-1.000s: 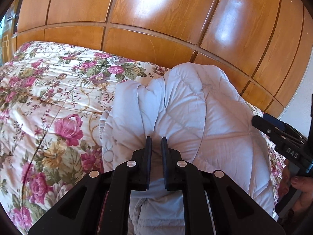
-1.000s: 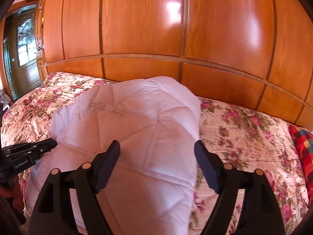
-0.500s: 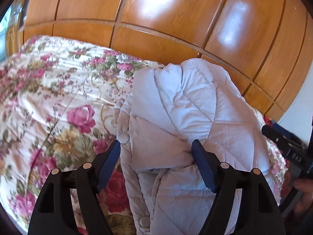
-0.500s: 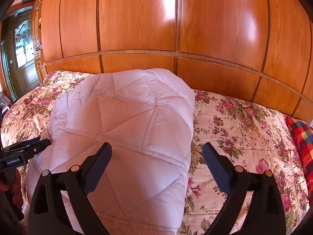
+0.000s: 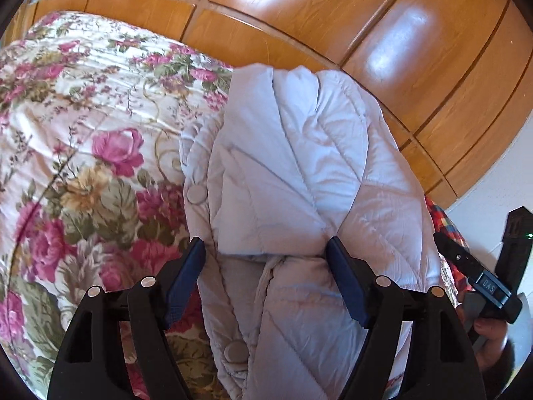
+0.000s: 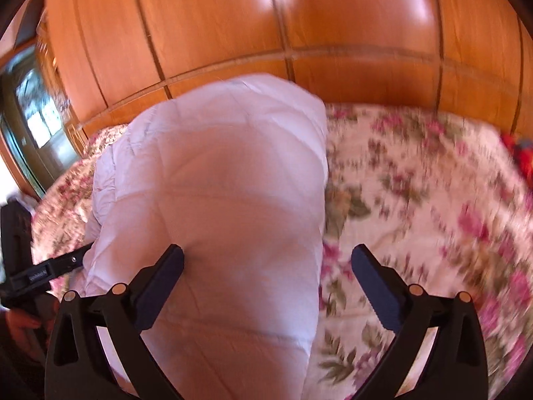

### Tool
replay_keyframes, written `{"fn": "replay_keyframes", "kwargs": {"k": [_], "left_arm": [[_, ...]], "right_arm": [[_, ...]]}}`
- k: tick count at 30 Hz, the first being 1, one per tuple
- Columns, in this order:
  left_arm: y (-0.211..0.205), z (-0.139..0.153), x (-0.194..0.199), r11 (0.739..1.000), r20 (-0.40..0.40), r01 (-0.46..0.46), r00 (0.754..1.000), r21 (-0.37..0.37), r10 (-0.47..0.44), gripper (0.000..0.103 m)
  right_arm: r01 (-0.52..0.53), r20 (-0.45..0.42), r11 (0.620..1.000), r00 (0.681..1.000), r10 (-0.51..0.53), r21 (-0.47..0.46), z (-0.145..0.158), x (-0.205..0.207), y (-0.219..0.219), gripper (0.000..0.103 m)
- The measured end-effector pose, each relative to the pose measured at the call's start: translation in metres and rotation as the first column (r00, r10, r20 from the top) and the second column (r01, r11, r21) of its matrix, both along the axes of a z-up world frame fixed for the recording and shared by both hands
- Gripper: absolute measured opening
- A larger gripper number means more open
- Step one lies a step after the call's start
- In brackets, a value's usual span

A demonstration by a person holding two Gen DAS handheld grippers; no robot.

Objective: Fold small clothes

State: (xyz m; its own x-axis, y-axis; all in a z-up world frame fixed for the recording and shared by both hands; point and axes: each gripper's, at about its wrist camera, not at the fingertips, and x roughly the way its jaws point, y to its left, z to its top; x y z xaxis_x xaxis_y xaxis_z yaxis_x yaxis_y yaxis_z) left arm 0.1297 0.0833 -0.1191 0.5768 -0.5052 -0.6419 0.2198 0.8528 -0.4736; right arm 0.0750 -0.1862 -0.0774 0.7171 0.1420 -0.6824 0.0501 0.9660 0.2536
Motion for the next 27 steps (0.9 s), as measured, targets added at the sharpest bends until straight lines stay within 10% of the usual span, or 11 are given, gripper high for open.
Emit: {"fn": "replay_keyframes", "kwargs": {"k": [7, 10, 14, 19, 22, 27], "left_arm": [[0.006, -0.01, -0.004, 0.997, -0.021, 0.04, 0.999, -0.065, -0.041, 0.074], [0.005, -0.013, -0.004, 0.996, -0.022, 0.05, 0.998, -0.072, -0.051, 0.071], [0.0, -0.01, -0.007, 0.99, -0.023, 0.093, 0.995, -0.105, -0.096, 0.043], [-0.008, -0.004, -0.017, 0.984, -0.029, 0.15, 0.988, -0.096, -0.154, 0.033], [-0.004, -0.006, -0.02, 0.979, -0.039, 0.155, 0.986, -0.132, -0.161, 0.035], [0.004, 0.008, -0.018, 0.994, 0.014, 0.087, 0.996, -0.066, -0.086, 0.075]], "right_arm": [[0.023, -0.11, 0.935, 0.994, 0.017, 0.354, -0.046, -0.006, -0.036, 0.1], [-0.014, -0.091, 0.849, 0.993, 0.073, 0.527, -0.054, -0.008, -0.043, 0.06], [-0.08, -0.047, 0.904, 0.993, 0.11, 0.419, -0.03, -0.02, -0.036, 0.038], [-0.105, -0.06, 0.9, 0.988, 0.143, 0.424, -0.032, -0.038, -0.034, 0.042], [-0.069, -0.077, 0.898, 0.99, 0.114, 0.435, -0.041, -0.037, -0.042, 0.077], [-0.058, -0.036, 0.882, 0.996, 0.084, 0.467, -0.038, -0.029, -0.055, 0.086]]}}
